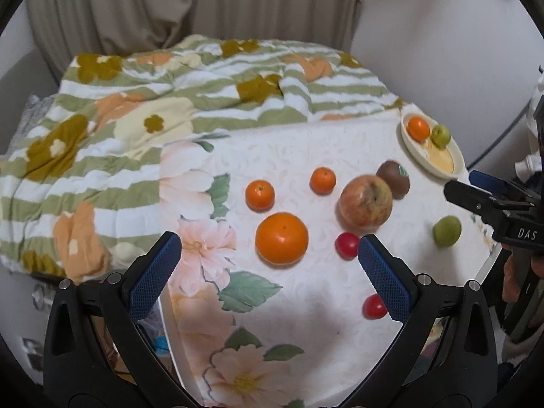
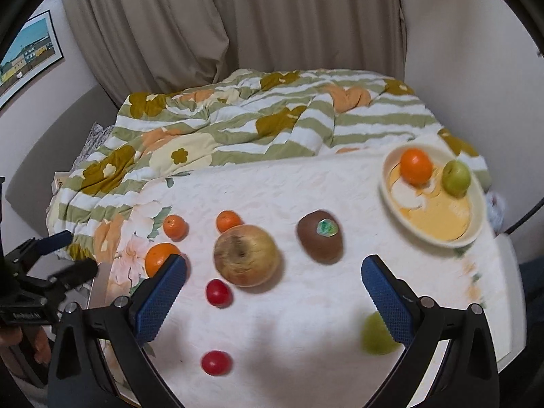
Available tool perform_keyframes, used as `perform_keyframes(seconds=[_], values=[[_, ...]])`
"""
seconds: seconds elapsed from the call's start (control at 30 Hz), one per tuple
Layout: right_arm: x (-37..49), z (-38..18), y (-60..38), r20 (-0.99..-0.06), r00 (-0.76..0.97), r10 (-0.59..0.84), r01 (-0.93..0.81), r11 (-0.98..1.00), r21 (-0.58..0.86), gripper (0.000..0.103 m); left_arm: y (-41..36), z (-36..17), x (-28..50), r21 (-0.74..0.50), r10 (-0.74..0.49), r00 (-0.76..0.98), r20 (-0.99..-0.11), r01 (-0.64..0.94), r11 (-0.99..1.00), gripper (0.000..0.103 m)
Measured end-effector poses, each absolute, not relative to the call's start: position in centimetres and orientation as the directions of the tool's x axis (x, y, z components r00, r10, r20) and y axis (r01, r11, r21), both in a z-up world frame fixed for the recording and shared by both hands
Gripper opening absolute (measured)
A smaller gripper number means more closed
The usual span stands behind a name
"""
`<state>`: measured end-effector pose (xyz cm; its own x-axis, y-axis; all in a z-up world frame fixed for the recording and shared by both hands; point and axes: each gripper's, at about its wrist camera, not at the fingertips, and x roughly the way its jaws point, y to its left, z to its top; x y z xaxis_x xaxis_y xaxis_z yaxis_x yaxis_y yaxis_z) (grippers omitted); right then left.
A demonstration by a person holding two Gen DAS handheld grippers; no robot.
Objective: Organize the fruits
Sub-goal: 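Grasp the second orange with the left tool while the right tool grasps the russet apple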
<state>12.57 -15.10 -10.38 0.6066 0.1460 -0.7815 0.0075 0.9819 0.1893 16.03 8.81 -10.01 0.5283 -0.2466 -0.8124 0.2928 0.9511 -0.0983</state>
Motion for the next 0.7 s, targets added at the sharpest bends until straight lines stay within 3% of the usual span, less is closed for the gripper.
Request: perform_keyframes(seconds=[0.47,0.67,0.7], values=[[16.4,-16.6,-12.5,-0.818,0.54,0.198,0.011,0.97,0.242,0.102,7.7,-17.7,19.9,-0.158,-0.3,0.411,-0.861,0.344,0.926,0.103],[17.3,-17.9,-11.8,-0.825,0.523,0.213,0.001,0.968,0.251,0.102,6.8,-19.5,20.7,-0.182,-0.322,0.368,-0.872,0.366,0.912,0.098],[17.4,-18.2,-11.7,-0.827,0.519,0.216,0.0,0.968,0.252,0.102,6.6,-19.8,20.8,-0.185,-0.325,0.362,-0.874,0.371,0.91,0.092]])
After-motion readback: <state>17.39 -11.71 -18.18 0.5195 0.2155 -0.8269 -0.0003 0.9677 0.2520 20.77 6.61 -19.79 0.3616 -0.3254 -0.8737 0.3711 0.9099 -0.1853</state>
